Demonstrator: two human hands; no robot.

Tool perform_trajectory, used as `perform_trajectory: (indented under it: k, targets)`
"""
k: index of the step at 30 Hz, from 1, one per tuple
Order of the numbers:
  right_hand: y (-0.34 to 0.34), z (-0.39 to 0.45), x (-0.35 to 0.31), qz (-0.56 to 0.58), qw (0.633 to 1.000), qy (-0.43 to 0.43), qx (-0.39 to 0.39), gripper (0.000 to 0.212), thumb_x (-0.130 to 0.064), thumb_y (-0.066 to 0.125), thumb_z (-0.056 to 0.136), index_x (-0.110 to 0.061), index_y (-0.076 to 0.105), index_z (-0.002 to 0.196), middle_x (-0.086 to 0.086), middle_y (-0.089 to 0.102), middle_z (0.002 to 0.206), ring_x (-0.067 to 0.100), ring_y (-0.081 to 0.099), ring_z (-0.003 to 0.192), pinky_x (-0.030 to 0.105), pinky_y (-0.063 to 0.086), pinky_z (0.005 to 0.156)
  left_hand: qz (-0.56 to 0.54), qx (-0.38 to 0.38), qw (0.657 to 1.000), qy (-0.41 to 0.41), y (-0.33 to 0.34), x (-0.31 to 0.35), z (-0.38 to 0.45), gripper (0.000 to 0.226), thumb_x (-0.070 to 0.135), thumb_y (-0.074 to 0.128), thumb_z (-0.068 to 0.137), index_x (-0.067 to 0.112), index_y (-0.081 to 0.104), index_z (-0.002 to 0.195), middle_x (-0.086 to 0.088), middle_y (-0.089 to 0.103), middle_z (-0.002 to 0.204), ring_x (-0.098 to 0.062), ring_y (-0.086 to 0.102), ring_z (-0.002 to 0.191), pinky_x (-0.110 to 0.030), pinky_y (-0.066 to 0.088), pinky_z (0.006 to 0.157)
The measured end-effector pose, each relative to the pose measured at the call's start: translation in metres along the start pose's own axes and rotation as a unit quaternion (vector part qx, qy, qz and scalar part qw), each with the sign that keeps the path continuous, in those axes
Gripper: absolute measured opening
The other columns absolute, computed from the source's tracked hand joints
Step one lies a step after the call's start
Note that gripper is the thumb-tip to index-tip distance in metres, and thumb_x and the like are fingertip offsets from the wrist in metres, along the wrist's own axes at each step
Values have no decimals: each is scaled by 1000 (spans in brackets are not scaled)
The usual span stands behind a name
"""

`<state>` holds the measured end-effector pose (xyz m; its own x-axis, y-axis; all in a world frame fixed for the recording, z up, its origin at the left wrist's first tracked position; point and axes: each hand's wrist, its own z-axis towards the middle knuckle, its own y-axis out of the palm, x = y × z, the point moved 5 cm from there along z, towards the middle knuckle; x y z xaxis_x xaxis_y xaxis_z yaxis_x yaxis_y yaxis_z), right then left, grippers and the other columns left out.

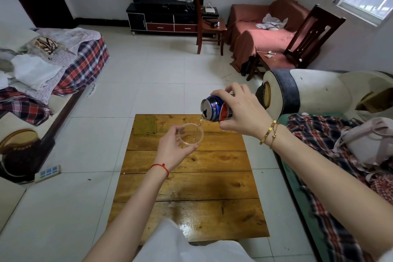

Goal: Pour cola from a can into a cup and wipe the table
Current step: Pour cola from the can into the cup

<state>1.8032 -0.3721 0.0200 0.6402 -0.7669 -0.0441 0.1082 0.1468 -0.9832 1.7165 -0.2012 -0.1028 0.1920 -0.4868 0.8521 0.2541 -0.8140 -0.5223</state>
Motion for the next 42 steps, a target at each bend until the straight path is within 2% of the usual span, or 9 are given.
perform_trajectory:
  k: [12, 16, 26, 37, 42]
  targets:
    - [-1, -4, 1, 0, 1000, 4, 0, 70, -41, 69, 68, -34, 41, 133, 2, 42, 120, 20, 39, 108, 28, 33, 81, -15, 1, 1000, -1, 2, 0, -2, 71, 29, 85, 71, 14, 50, 131, -4, 59, 134, -19, 57, 121, -23, 45, 95]
    - [-2, -5, 2, -2, 1000, 5, 2, 71, -42, 70, 69, -34, 42, 133, 2, 43, 119, 21, 40, 109, 28, 36, 82, -12, -1, 1000, 1, 2, 1, -3, 72, 30, 85, 71, 15, 50, 132, -3, 59, 132, -18, 57, 120, -25, 47, 97]
    - [-1, -3, 1, -4, 1000, 8, -1, 72, -41, 70, 69, -33, 41, 135, 2, 42, 122, 21, 39, 112, 27, 32, 82, -12, -1, 1000, -2, 2, -1, -3, 72, 30, 85, 71, 15, 49, 132, -3, 58, 133, -17, 57, 119, -19, 44, 92]
    - [-5, 0, 0, -6, 1000, 7, 3, 73, -40, 70, 69, -32, 41, 135, 2, 42, 122, 21, 39, 112, 27, 32, 83, -13, -1, 1000, 0, 2, -1, 0, 71, 30, 85, 71, 15, 50, 131, -3, 58, 134, -20, 56, 122, -26, 47, 97]
    - [-5, 1, 0, -7, 1000, 7, 4, 73, -40, 70, 70, -32, 41, 136, 2, 42, 122, 21, 39, 113, 26, 32, 83, -13, -2, 1000, 0, 2, 0, 1, 72, 30, 85, 71, 15, 49, 132, -3, 57, 135, -20, 56, 122, -23, 45, 94]
